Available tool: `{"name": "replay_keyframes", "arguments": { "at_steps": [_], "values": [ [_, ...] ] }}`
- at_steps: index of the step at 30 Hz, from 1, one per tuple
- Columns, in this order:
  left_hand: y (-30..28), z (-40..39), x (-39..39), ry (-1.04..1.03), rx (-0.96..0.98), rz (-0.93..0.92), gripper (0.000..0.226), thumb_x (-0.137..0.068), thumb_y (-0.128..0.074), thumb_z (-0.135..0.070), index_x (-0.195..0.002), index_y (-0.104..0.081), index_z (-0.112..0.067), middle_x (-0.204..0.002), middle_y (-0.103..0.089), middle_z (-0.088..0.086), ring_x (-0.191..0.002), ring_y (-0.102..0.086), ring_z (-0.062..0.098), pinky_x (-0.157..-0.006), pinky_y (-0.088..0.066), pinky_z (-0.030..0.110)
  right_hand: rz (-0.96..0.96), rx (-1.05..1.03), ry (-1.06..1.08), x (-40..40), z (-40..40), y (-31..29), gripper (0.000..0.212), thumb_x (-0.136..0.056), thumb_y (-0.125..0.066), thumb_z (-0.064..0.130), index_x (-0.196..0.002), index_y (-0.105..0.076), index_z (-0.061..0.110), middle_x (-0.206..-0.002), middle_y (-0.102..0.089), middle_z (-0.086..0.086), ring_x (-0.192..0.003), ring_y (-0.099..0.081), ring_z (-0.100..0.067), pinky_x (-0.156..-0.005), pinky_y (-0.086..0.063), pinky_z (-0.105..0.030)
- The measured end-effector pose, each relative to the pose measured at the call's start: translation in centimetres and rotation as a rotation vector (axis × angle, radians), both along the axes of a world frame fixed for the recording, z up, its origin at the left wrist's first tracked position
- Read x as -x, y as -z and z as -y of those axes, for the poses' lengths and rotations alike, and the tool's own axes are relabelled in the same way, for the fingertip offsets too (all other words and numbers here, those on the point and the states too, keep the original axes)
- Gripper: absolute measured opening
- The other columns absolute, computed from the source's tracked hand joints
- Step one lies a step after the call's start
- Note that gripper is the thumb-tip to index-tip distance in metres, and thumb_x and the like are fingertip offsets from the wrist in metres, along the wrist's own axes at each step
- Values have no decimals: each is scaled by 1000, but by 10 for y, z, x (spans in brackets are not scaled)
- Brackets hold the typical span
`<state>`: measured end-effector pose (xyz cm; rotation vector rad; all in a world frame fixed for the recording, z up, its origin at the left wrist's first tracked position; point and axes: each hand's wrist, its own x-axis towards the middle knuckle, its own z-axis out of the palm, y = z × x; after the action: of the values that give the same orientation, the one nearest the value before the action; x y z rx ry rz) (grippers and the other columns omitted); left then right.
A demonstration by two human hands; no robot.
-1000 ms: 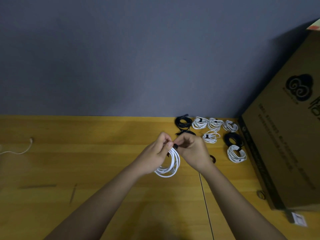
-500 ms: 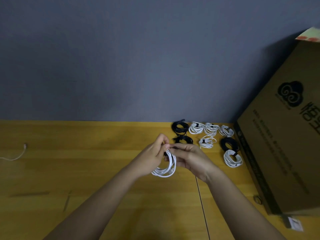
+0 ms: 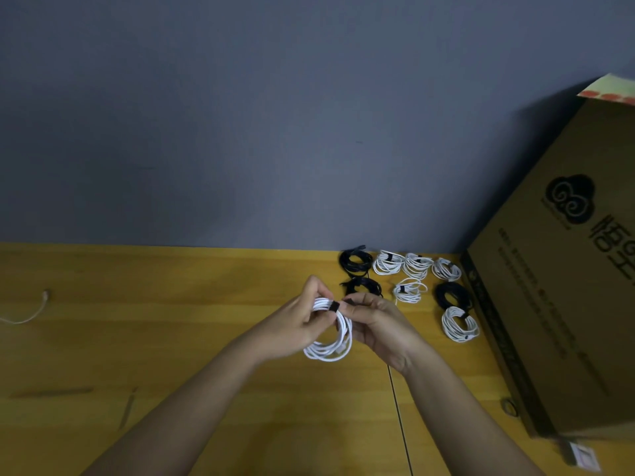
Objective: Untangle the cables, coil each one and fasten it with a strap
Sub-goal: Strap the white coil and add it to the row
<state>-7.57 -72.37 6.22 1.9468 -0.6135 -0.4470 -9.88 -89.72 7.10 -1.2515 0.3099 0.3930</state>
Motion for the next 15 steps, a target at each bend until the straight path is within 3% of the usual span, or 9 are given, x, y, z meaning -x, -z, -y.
{"name": "replay_keyframes", "arguments": {
  "at_steps": [3, 6, 12, 15],
  "values": [
    [2, -1, 0, -35, 0, 38, 14, -99, -46, -34, -100, -34, -28, -102, -61, 8, -94, -57, 28, -83, -46, 41, 24, -10, -13, 0, 0, -2, 27, -80, -67, 14, -100, -59, -2, -80, -71, -11, -71, -70, -18, -66, -57, -26],
    [4, -1, 1, -39, -21, 70, 13, -100, -44, -35, -98, -33, -28, -100, -61, 8, -88, -57, 22, -81, -45, 32, 34, -19, 0, 2, 1, -2, 16, -92, -58, 15, -94, -61, 0, -91, -71, -19, -79, -71, -24, -68, -58, -30],
    [1, -1, 3, -30, 6, 117, 23, -101, -42, -30, -105, -31, -50, -90, -60, -9, -87, -59, 7, -81, -46, 30, 142, 166, 33, 7, -5, -6, 13, -95, -55, 12, -91, -61, 2, -85, -71, -21, -79, -71, -26, -71, -57, -33],
    [-2, -1, 3, -35, -5, 144, 12, -101, -43, -28, -102, -39, -39, -90, -63, -12, -88, -59, 1, -79, -45, 25, 142, 152, 37, 8, -4, -9, 18, -99, -47, 10, -92, -61, 3, -83, -72, -17, -81, -71, -27, -74, -57, -33]
  ]
}}
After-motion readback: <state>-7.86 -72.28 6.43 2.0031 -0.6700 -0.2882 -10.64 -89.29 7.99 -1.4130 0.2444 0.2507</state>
